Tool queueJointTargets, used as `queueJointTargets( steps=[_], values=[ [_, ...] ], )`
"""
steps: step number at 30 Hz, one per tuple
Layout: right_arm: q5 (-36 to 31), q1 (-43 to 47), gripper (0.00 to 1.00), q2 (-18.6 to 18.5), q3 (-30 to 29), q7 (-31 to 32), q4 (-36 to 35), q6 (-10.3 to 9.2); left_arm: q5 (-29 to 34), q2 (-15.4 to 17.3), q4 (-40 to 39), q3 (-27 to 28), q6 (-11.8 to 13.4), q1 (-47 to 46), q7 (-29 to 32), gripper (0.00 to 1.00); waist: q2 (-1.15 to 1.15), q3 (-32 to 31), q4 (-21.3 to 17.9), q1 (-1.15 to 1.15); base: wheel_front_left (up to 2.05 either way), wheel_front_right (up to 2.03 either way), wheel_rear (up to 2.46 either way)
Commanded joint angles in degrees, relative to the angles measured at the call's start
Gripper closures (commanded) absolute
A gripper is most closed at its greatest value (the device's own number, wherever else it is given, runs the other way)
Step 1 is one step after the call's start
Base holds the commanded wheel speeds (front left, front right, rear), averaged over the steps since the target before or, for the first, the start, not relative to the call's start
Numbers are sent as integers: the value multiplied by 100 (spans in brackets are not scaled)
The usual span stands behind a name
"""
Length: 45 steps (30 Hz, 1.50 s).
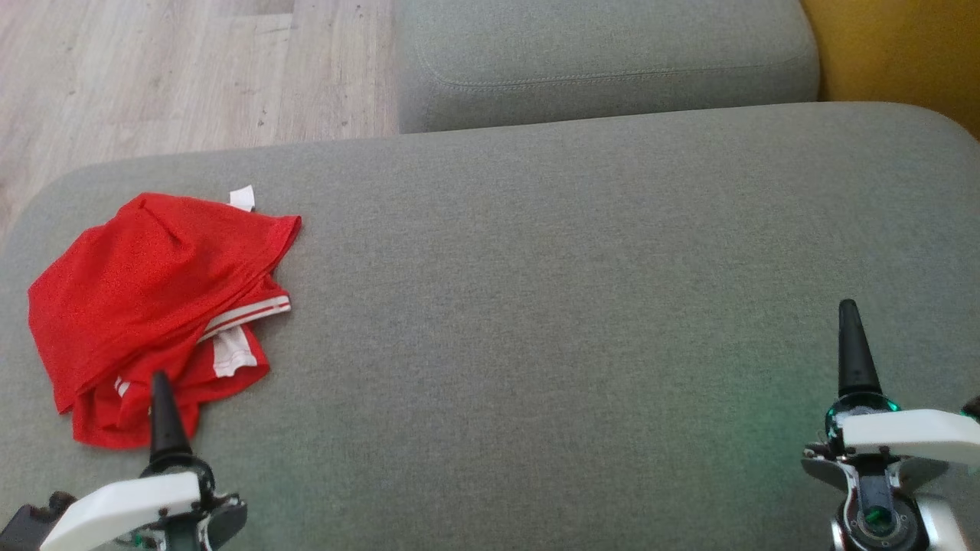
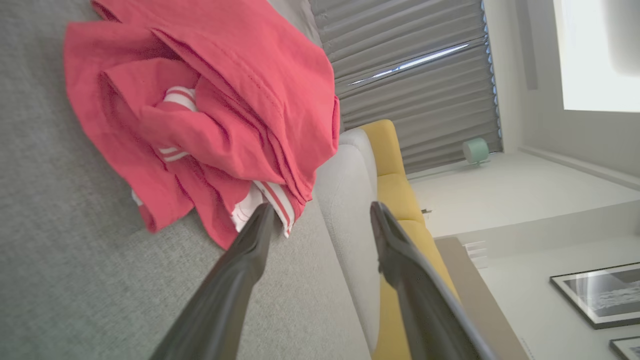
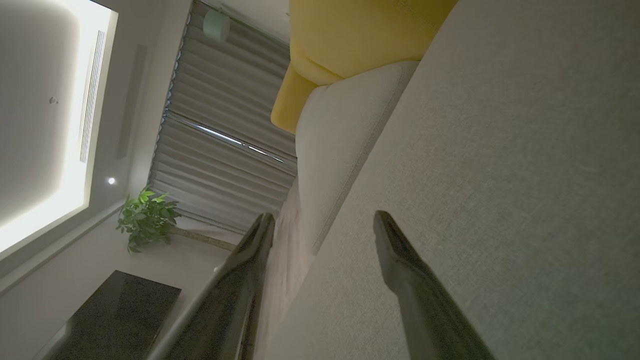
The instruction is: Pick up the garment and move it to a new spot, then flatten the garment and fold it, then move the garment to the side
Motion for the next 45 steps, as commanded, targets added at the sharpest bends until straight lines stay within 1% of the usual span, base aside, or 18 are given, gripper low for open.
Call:
queueJointTargets(
  steps=[1,3,4,13,27,36,45],
  values=[
    [-341,-310,0,-29,73,-80,-298,16,268,50,-306,-5,80,-243,-74,0,0,5,3,0,0,0,0],
    [-597,-304,0,-30,102,-113,-317,17,482,51,-397,-55,133,-240,-108,0,0,9,6,0,0,0,0],
    [-597,-304,0,-30,102,-113,-317,17,482,51,-397,-55,133,-240,-108,0,0,9,6,0,0,0,0],
    [-1652,-327,0,-33,253,-265,-483,20,1471,54,-704,-372,317,-256,-261,0,0,60,47,0,0,0,0],
    [-3373,-318,0,-38,749,-501,-422,25,2890,60,-993,-780,449,-244,-498,0,0,58,1,0,0,0,0],
    [-4237,-343,0,-41,986,-653,-498,28,3683,63,-1068,-984,505,-227,-652,0,0,51,-56,0,0,0,0],
    [-5006,-318,0,-45,1088,-806,-577,32,4643,73,-963,-1232,525,-219,-805,0,0,49,-57,0,0,0,0]
  ],
)
